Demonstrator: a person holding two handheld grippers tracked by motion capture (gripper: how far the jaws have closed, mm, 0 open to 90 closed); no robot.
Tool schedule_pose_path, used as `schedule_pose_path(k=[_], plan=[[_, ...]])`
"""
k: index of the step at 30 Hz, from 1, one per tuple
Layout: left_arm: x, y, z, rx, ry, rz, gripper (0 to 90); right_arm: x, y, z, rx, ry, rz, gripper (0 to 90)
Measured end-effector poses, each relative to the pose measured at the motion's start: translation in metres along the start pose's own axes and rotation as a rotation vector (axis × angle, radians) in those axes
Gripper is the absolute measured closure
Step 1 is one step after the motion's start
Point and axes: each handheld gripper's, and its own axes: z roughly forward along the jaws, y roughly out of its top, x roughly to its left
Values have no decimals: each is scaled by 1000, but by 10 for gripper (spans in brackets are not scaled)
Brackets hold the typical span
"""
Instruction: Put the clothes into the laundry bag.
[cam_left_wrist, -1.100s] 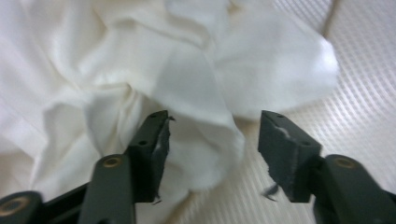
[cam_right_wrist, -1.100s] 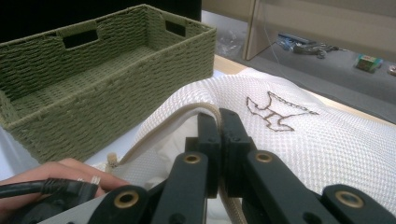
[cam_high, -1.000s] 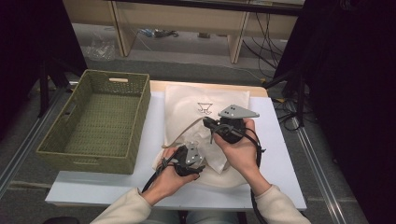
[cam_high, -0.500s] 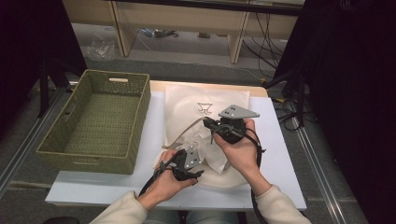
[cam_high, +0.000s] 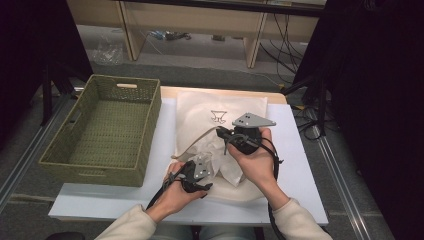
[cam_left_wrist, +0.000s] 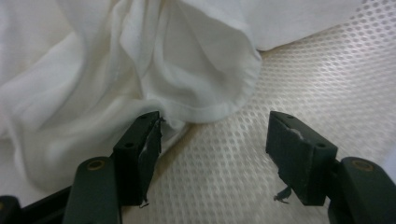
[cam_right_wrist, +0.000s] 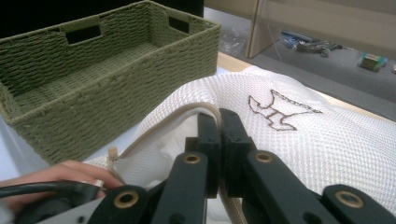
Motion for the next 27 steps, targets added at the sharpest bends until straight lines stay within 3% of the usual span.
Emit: schedule_pose_path(k=[7,8,13,17,21,27], plan=[[2,1,2,1,-14,-11,357,0,0,0,3,5,2,892],[3,1,2,2,-23,-12,357,1,0,0,8,10,20,892],[4,-1,3,-2,-48,-93,400,1,0,1,12,17,5,892],[1,1,1,19,-58,-120,452,1,0,1,10,19,6,892],[-7,3,-3,37,-61,-119,538,-1,0,-1,8,9,9,892],[-12,6,-7,81,-109,-55,683,0,0,0,2,4,4,891]])
